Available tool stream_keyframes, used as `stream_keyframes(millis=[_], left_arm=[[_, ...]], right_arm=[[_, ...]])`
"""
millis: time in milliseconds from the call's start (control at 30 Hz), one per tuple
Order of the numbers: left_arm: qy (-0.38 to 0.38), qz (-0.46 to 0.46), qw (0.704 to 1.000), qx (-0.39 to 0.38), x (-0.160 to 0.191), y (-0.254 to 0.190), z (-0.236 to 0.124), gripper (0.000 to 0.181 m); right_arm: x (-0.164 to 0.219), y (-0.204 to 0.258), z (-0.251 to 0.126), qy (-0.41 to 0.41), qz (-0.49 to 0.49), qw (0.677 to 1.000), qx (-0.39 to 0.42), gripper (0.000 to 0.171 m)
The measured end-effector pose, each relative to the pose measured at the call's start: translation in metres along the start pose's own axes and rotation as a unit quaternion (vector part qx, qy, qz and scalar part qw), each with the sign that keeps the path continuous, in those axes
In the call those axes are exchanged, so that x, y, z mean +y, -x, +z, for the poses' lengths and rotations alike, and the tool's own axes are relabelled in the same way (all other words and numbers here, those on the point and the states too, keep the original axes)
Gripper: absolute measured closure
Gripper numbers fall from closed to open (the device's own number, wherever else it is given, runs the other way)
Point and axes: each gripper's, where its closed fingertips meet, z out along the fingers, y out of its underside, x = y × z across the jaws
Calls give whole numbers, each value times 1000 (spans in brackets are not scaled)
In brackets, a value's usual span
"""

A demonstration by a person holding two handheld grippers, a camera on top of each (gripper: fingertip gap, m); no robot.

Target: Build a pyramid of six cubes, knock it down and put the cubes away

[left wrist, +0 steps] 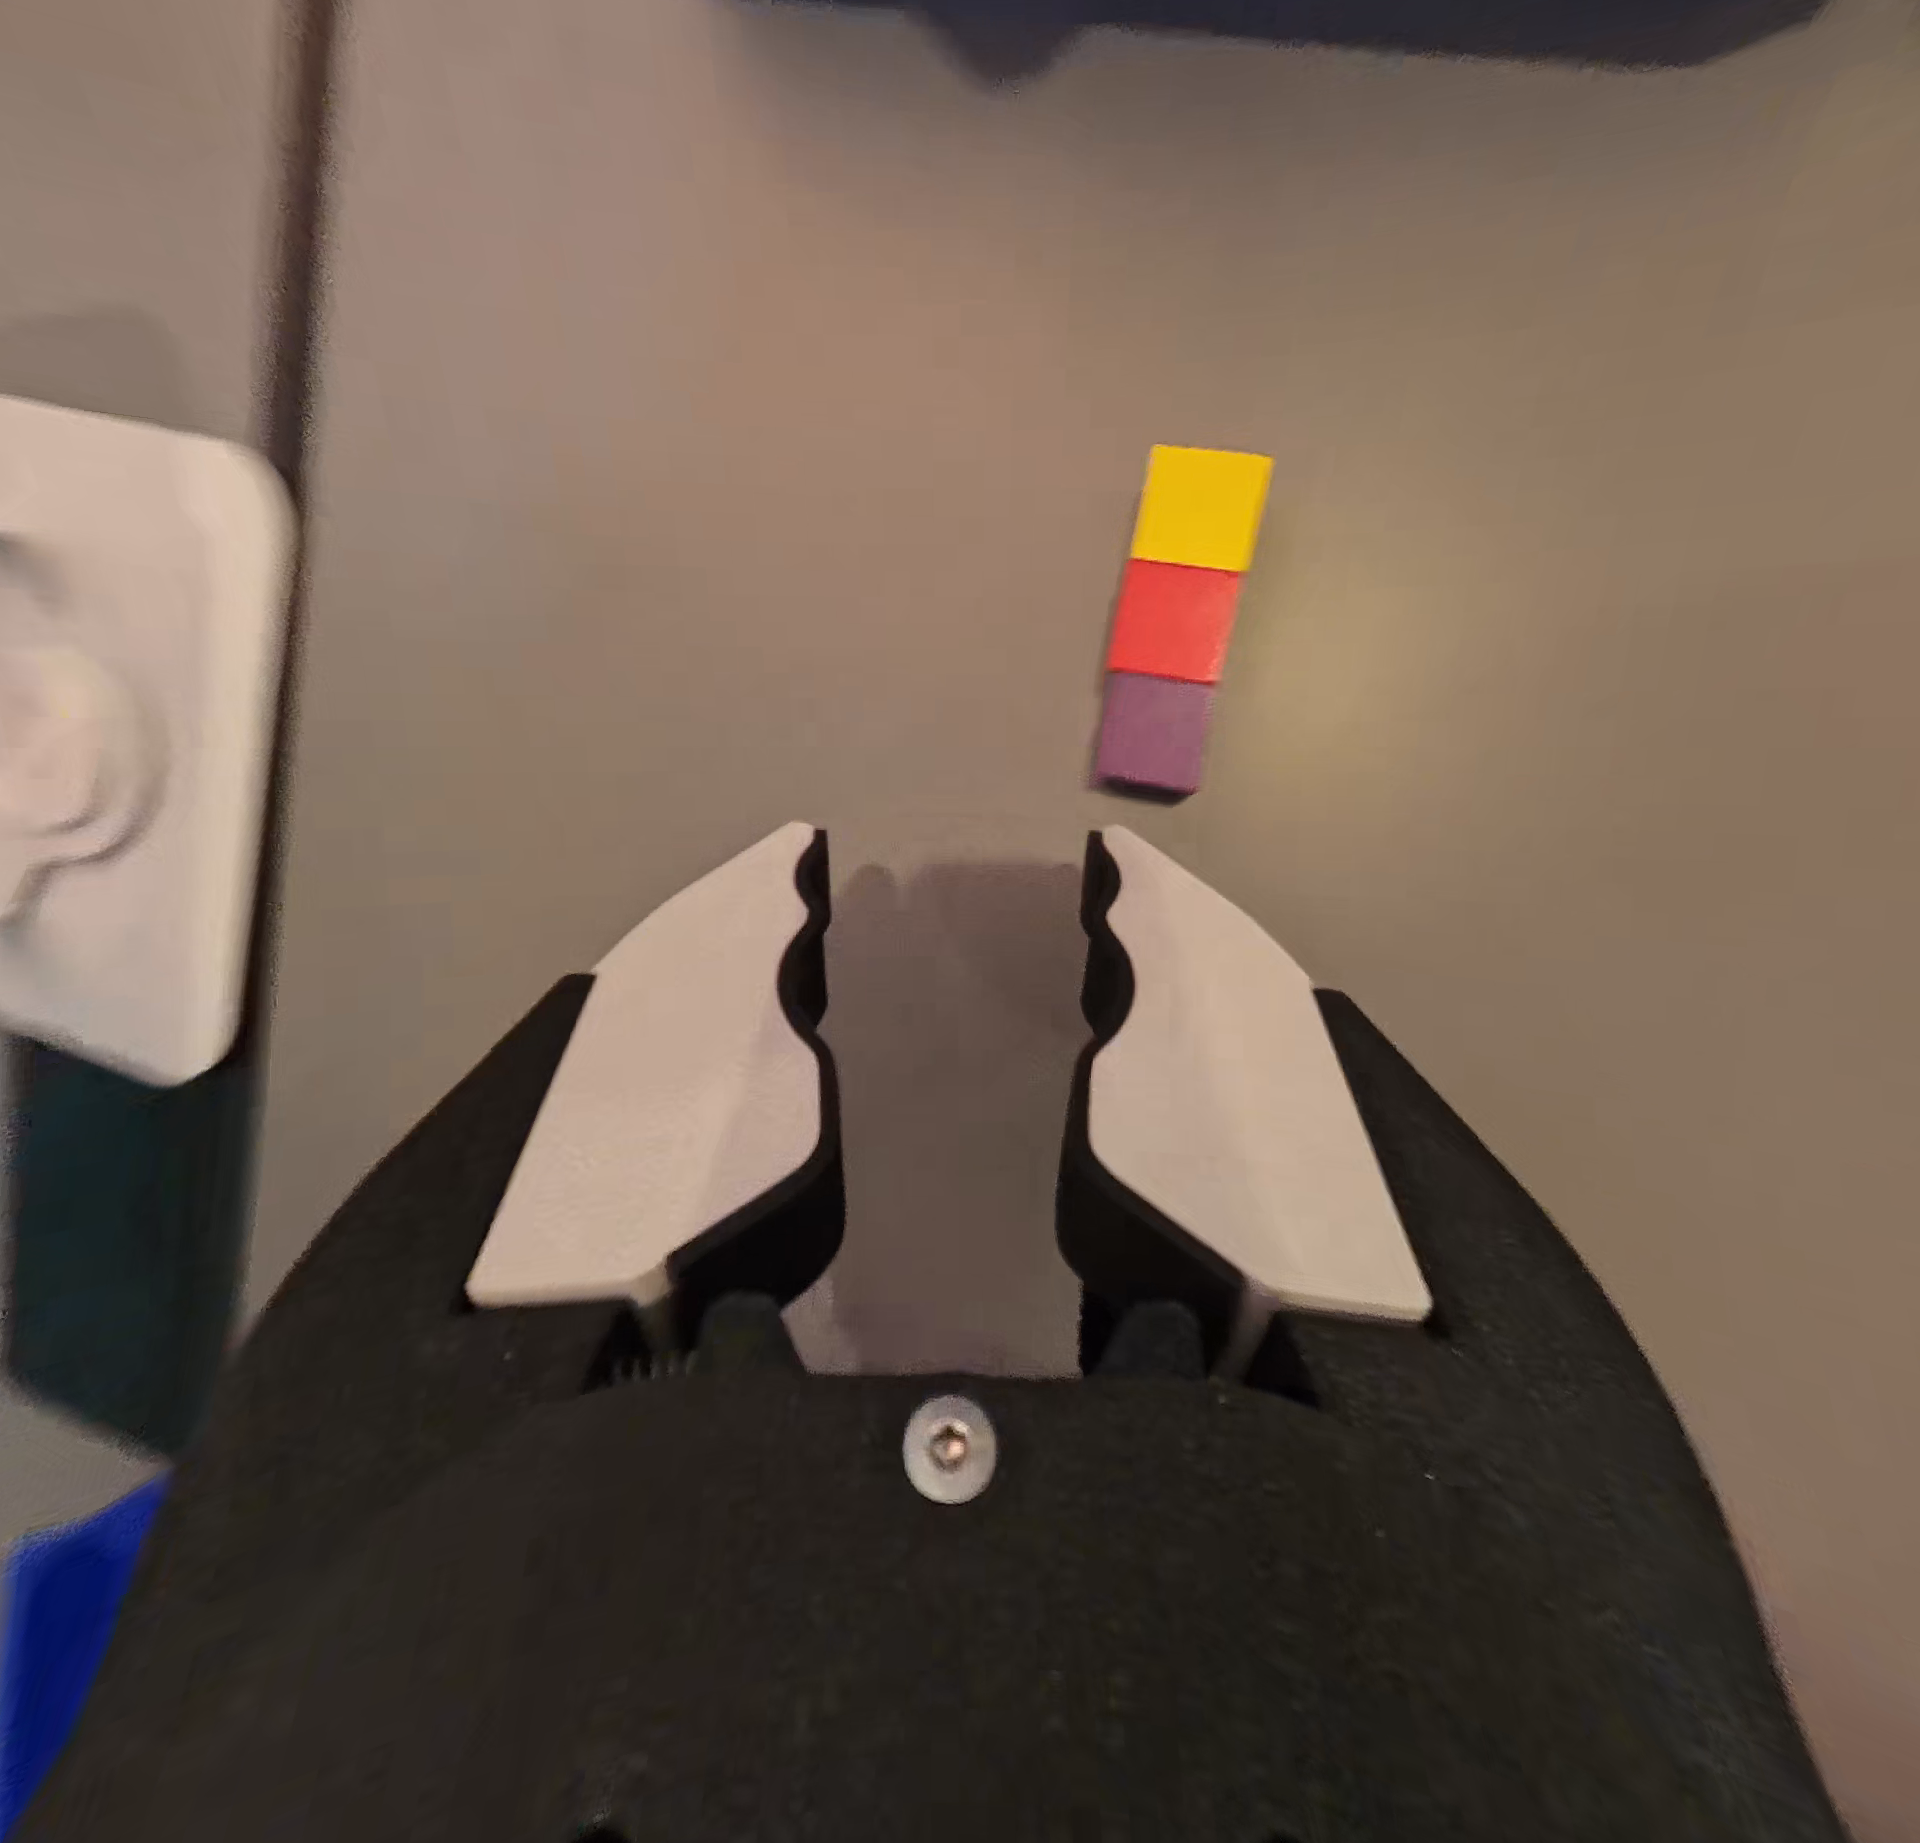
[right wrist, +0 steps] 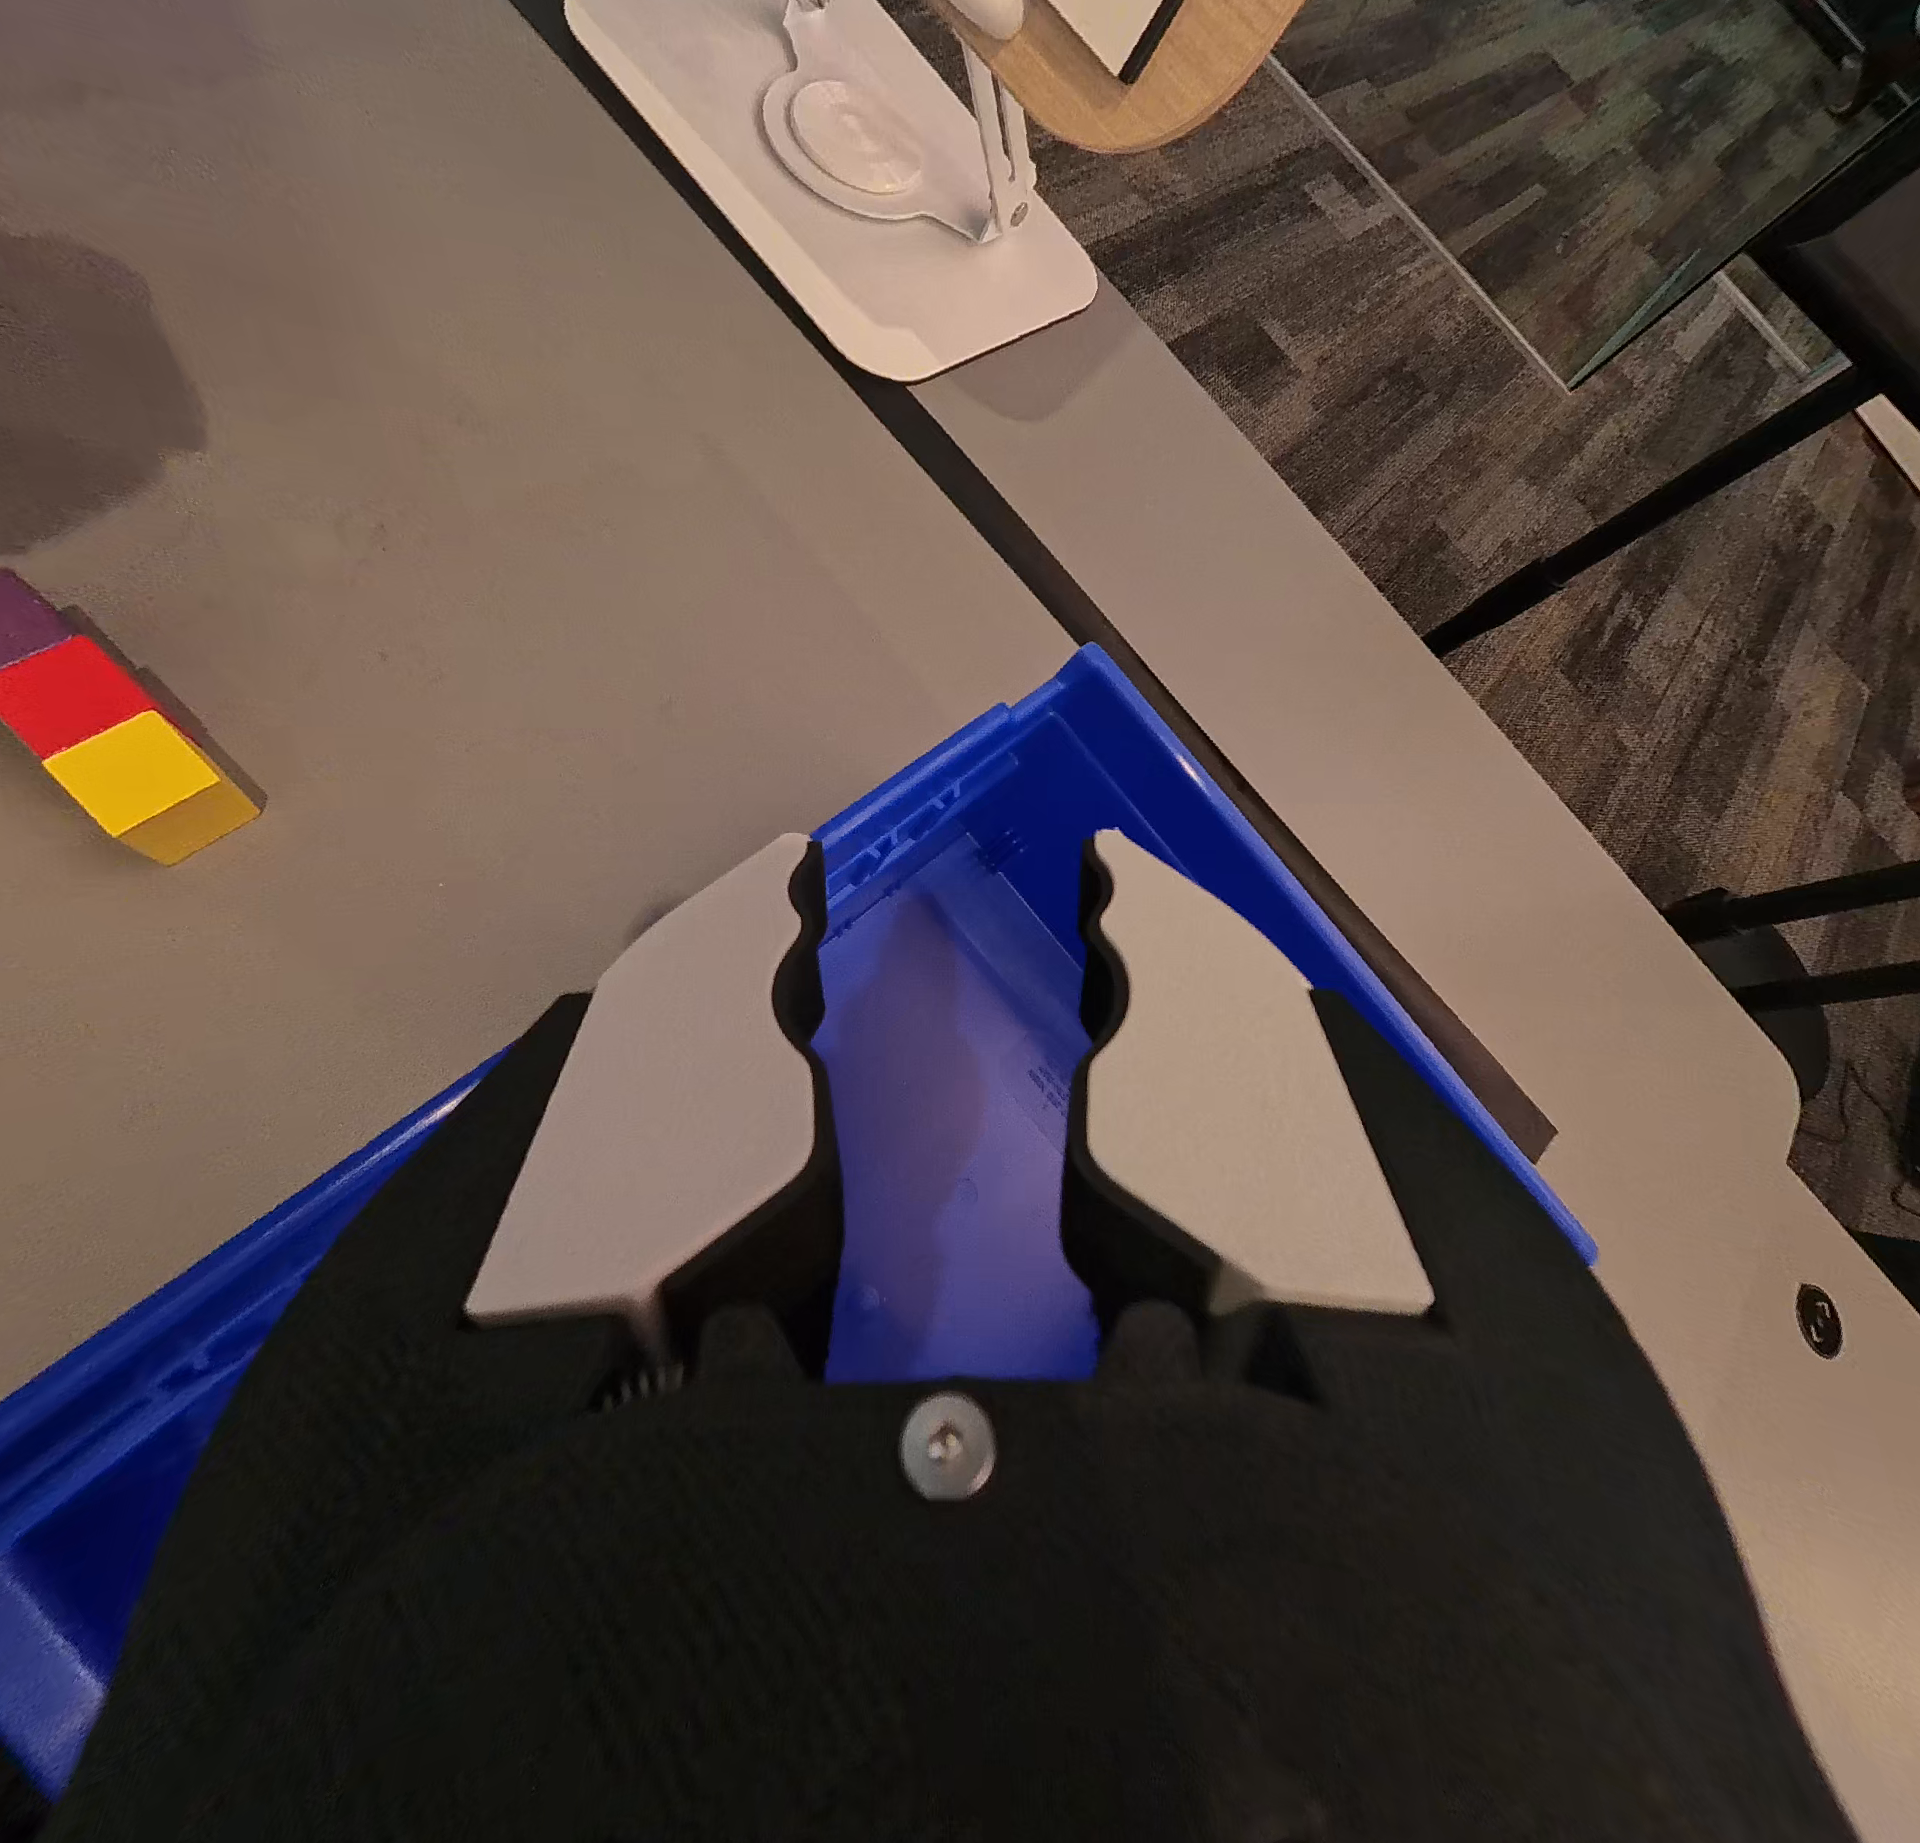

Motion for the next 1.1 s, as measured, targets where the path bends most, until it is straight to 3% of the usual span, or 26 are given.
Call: stream_keyframes(millis=[100,167,233,333,433,500,567,733,833,1100], left_arm=[[-88,-53,992,-80,-3,41,-68,141],[-161,-105,969,-156,3,74,-123,139],[-207,-157,939,-225,26,101,-171,131],[-214,-228,905,-289,81,125,-207,124],[-132,-314,888,-310,160,139,-196,140],[-54,-442,851,-279,215,142,-177,157],[-11,-538,809,-235,249,140,-157,150],[59,-595,787,-152,284,126,-110,137],[128,-605,773,-145,305,118,-97,135],[215,-590,764,-146,322,110,-73,122]], right_arm=[[0,-2,-1,-3,3,1000,1,123],[1,-3,-1,-3,5,1000,1,123],[3,-3,-1,-1,7,1000,1,123],[5,-4,-1,1,9,1000,1,123],[6,-3,1,5,8,1000,1,123],[7,-1,3,9,7,1000,-1,124],[8,1,5,14,4,1000,-4,124],[12,4,10,29,1,1000,-10,124],[14,6,12,36,-2,999,-11,124],[18,8,14,47,-7,999,-16,123]])
